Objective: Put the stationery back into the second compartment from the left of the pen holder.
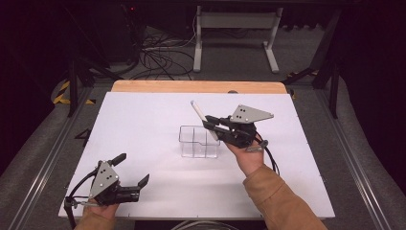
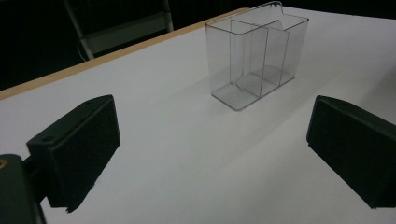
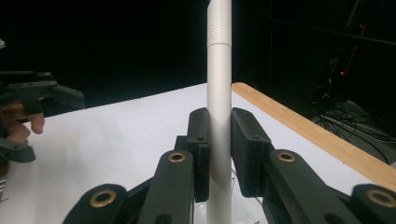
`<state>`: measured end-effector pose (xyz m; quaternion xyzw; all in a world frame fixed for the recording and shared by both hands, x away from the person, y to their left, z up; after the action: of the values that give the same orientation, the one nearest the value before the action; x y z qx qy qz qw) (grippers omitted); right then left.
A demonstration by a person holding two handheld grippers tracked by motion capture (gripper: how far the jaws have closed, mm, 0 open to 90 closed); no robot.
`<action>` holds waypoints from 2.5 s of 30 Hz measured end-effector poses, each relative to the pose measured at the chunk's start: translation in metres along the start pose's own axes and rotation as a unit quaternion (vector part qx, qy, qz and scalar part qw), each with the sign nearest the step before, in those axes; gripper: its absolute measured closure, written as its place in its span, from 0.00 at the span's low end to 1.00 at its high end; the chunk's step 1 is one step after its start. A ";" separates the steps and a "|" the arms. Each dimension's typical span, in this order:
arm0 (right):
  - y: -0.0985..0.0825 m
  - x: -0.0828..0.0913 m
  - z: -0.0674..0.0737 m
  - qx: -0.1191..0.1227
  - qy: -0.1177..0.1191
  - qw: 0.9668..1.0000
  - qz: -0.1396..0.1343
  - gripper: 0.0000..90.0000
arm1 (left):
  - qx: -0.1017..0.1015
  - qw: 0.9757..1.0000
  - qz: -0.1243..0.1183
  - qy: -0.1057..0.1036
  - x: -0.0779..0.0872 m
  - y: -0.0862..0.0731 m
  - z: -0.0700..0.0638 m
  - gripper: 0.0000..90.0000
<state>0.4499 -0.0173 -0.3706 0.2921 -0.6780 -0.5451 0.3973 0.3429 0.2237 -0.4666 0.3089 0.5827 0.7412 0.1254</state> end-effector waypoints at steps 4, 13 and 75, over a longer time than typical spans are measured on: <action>-0.002 -0.007 -0.003 -0.013 -0.002 1.000 -0.003 0.87 | 0.002 1.000 0.001 -0.001 0.000 0.000 0.000 0.04; -0.005 -0.025 -0.003 -0.018 -0.003 1.000 -0.005 0.87 | 0.002 1.000 0.001 -0.003 0.000 0.000 0.000 0.04; -0.041 -0.023 -0.016 -0.024 -0.083 0.996 0.039 0.21 | 0.009 1.000 0.001 -0.002 0.001 -0.001 0.000 0.04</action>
<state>0.4744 -0.0160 -0.4143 0.2096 -0.7060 -0.5679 0.3677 0.3419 0.2251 -0.4676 0.3121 0.5890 0.7354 0.1223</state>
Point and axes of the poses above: each handheld gripper's, and its own axes: x roughly backward along the jaws, y roughly out of its top, z roughly to its left, the point moved 9 cm from there along -x, roughly forward along the jaws, and after that the axes turned 2 degrees about -y, right-handed, at the moved point
